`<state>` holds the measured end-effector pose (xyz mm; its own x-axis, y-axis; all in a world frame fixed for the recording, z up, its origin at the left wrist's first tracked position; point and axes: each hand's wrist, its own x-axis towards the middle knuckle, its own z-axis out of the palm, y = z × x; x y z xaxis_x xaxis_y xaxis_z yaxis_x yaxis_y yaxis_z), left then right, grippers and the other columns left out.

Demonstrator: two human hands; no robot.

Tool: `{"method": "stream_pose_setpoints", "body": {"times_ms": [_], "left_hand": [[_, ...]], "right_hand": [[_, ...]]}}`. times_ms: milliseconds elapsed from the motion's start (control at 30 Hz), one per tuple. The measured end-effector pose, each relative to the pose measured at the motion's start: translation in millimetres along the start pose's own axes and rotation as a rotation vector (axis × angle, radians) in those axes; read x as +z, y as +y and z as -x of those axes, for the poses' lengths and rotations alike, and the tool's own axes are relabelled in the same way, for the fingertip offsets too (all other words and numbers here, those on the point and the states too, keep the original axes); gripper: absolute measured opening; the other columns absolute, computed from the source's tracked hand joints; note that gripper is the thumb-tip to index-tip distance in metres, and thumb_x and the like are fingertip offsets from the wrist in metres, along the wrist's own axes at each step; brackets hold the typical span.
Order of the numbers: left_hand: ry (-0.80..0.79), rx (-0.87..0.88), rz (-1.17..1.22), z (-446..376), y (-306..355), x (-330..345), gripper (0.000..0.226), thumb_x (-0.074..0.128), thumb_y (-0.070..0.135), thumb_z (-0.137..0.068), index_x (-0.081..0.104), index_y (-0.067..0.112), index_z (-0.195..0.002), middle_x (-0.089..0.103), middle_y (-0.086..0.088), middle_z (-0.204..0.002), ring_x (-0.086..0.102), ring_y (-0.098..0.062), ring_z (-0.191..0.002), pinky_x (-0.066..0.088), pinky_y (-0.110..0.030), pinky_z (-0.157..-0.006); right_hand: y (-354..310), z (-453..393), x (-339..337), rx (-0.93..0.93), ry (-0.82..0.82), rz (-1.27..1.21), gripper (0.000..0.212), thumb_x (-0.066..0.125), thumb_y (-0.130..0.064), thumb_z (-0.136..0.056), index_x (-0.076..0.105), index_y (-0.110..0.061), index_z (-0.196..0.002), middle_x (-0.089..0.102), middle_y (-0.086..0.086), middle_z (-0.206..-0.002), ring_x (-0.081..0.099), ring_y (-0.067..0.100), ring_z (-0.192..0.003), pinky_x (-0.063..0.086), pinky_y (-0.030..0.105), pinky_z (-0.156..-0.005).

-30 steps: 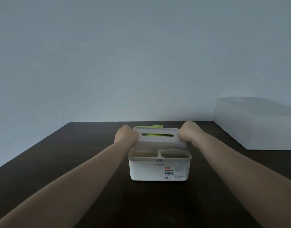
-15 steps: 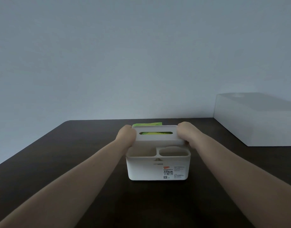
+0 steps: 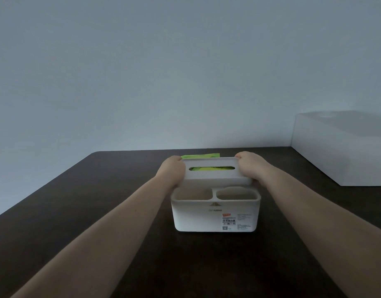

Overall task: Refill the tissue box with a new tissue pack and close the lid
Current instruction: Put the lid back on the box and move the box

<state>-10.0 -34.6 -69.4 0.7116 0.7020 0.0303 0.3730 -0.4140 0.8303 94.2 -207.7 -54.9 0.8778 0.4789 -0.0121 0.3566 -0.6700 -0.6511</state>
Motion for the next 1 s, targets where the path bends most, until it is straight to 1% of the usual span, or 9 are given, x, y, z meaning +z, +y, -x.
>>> {"method": "stream_pose_setpoints", "body": {"times_ms": [133,233,400,500,633,700,767,933,1000], "left_hand": [[0.014,-0.004,0.002,2.1,-8.5,-0.4,0.053,0.032,0.009,-0.084,0.057,0.016,-0.130,0.067,-0.011,-0.115,0.059,-0.024,-0.074,0.046,-0.026,-0.060],[0.011,0.003,-0.016,8.0,-8.6,-0.9,0.051,0.033,0.012,-0.085,0.058,0.016,-0.129,0.067,-0.010,-0.117,0.057,-0.019,-0.070,0.040,-0.024,-0.055],[-0.022,-0.005,-0.011,33.5,-6.7,-4.4,0.030,0.036,0.024,-0.092,0.061,0.013,-0.104,0.062,-0.004,-0.092,0.056,-0.020,-0.079,0.042,-0.029,-0.065],[-0.145,-0.140,0.215,53.0,-17.8,-8.0,0.038,0.046,0.048,-0.090,0.061,0.018,-0.108,0.065,-0.001,-0.101,0.064,-0.020,-0.091,0.051,-0.032,-0.075],[-0.180,-0.139,0.353,70.3,-34.6,-10.6,0.039,0.051,0.059,-0.086,0.063,0.025,-0.101,0.069,0.003,-0.102,0.067,-0.017,-0.092,0.055,-0.032,-0.076],[-0.182,-0.109,0.331,74.4,-41.9,-8.4,0.038,0.050,0.055,-0.088,0.064,0.026,-0.107,0.069,0.003,-0.107,0.068,-0.020,-0.099,0.056,-0.037,-0.084],[-0.161,-0.100,0.359,79.3,-45.7,-5.5,0.029,0.044,0.046,-0.093,0.062,0.029,-0.108,0.067,0.005,-0.102,0.065,-0.016,-0.090,0.055,-0.035,-0.078],[-0.097,-0.058,0.385,85.0,-44.4,-2.6,0.026,0.038,0.035,-0.096,0.061,0.030,-0.084,0.063,0.002,-0.094,0.060,-0.015,-0.078,0.049,-0.031,-0.066],[-0.076,-0.029,0.335,84.2,-48.4,-0.4,0.030,0.036,0.035,-0.096,0.061,0.030,-0.080,0.065,0.000,-0.096,0.062,-0.021,-0.088,0.051,-0.037,-0.079]], "right_hand": [[0.5,-0.8,3.9,-0.010,0.034,0.038,0.040,0.034,0.000,-0.095,0.056,-0.001,-0.127,0.058,0.019,-0.130,0.054,0.034,-0.118,0.044,0.032,-0.093],[1.3,2.6,4.7,0.011,0.030,0.047,0.041,0.032,-0.001,-0.097,0.050,0.001,-0.134,0.051,0.019,-0.139,0.050,0.034,-0.126,0.040,0.034,-0.101],[10.8,19.6,6.9,0.030,0.090,-0.082,0.043,0.032,-0.019,-0.094,0.054,-0.001,-0.126,0.059,0.017,-0.125,0.054,0.031,-0.103,0.039,0.033,-0.082],[18.7,40.7,13.9,0.028,0.093,-0.132,0.049,0.031,-0.039,-0.095,0.050,-0.008,-0.128,0.060,0.010,-0.114,0.056,0.027,-0.099,0.042,0.036,-0.081],[22.5,61.5,17.8,0.014,0.114,-0.122,0.058,0.024,-0.051,-0.098,0.045,-0.008,-0.131,0.053,0.005,-0.104,0.051,0.023,-0.092,0.040,0.036,-0.078],[20.6,66.0,17.2,0.015,0.108,-0.106,0.059,0.022,-0.050,-0.099,0.043,-0.007,-0.132,0.052,0.007,-0.106,0.048,0.024,-0.092,0.038,0.037,-0.078],[19.0,68.4,16.8,0.023,0.098,-0.106,0.059,0.021,-0.049,-0.099,0.040,-0.006,-0.134,0.055,0.012,-0.118,0.049,0.027,-0.097,0.038,0.037,-0.080],[20.3,67.5,18.8,0.024,0.088,-0.132,0.054,0.020,-0.043,-0.101,0.038,-0.005,-0.135,0.054,0.015,-0.123,0.048,0.028,-0.098,0.037,0.039,-0.082],[22.3,66.7,21.5,0.026,0.088,-0.137,0.053,0.019,-0.043,-0.100,0.038,-0.006,-0.132,0.054,0.014,-0.121,0.047,0.026,-0.094,0.039,0.039,-0.084]]}}
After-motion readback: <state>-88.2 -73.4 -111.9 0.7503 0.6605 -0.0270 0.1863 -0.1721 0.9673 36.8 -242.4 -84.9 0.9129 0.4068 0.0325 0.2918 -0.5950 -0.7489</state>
